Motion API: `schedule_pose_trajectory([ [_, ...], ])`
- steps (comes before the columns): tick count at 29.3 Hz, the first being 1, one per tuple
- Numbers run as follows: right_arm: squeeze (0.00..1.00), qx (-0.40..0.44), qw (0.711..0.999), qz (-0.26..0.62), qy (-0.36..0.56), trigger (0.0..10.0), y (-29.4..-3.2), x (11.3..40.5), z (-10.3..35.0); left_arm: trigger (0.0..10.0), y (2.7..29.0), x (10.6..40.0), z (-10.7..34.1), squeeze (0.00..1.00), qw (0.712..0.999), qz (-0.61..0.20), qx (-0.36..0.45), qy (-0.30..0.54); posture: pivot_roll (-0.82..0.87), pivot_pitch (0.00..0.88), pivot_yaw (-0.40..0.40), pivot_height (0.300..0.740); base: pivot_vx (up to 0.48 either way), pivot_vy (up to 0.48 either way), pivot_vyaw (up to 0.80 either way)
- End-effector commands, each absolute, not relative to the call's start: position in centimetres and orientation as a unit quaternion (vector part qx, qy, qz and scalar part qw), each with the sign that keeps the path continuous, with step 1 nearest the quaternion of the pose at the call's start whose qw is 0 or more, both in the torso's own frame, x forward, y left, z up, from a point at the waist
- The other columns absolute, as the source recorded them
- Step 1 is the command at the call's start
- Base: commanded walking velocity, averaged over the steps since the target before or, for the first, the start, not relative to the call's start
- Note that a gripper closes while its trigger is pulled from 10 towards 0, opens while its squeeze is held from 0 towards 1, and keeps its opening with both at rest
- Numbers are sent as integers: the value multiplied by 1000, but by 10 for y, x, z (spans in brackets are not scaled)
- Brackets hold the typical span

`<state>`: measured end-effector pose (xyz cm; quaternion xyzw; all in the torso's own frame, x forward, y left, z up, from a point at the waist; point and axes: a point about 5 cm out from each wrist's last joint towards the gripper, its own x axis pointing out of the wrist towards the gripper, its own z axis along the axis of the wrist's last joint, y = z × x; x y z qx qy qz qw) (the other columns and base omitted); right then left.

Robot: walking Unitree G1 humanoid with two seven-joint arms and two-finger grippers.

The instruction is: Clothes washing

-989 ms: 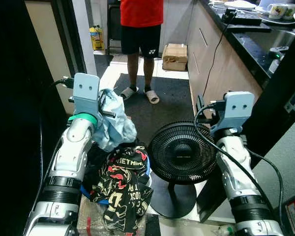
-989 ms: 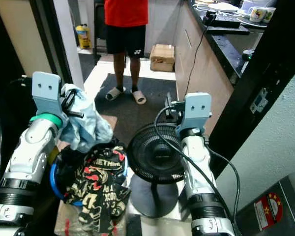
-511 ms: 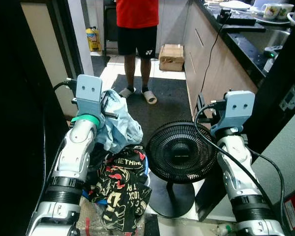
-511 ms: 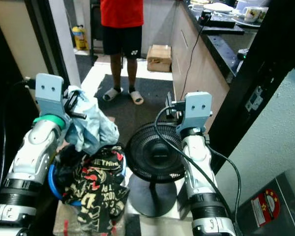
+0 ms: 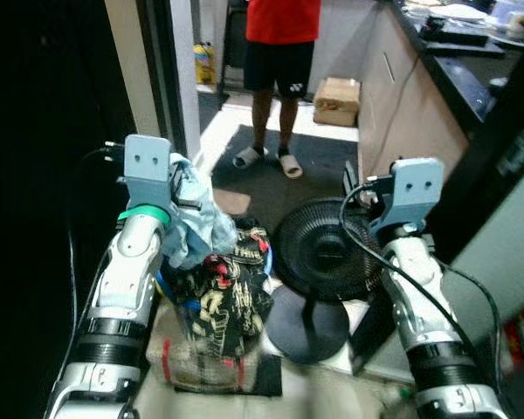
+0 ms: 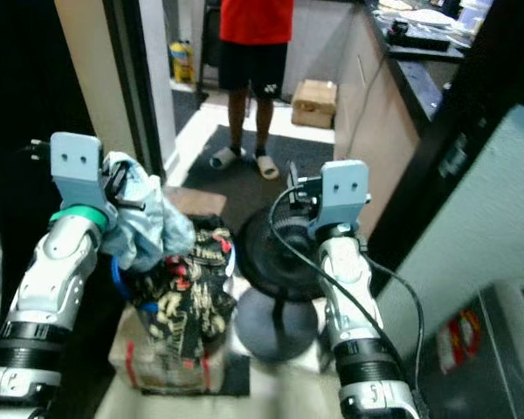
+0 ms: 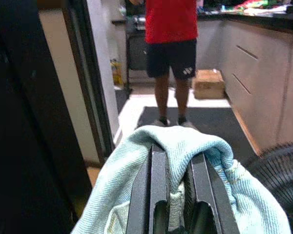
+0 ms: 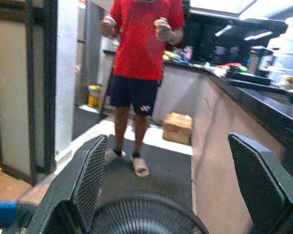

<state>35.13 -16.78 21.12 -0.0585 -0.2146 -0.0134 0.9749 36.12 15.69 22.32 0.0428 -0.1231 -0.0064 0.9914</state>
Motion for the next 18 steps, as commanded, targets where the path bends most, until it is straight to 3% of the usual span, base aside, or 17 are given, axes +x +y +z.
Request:
schedule_pose_trajectory([
  [1, 0, -56, 976, -11, -211, 10000, -167, 351, 209, 10000, 157, 361, 234, 0, 988, -6, 44, -147, 48, 0, 7, 740, 0, 0, 0],
  [4, 0, -54, 976, -11, -209, 10000, -167, 352, 209, 10000, 156, 361, 233, 0, 988, -9, 44, -146, 47, 0, 5, 740, 0, 0, 0],
  [18, 0, -40, 975, -8, -219, 10000, -168, 352, 215, 10000, 156, 360, 239, 0, 987, -10, 47, -155, 54, 0, 4, 740, 0, 0, -800],
])
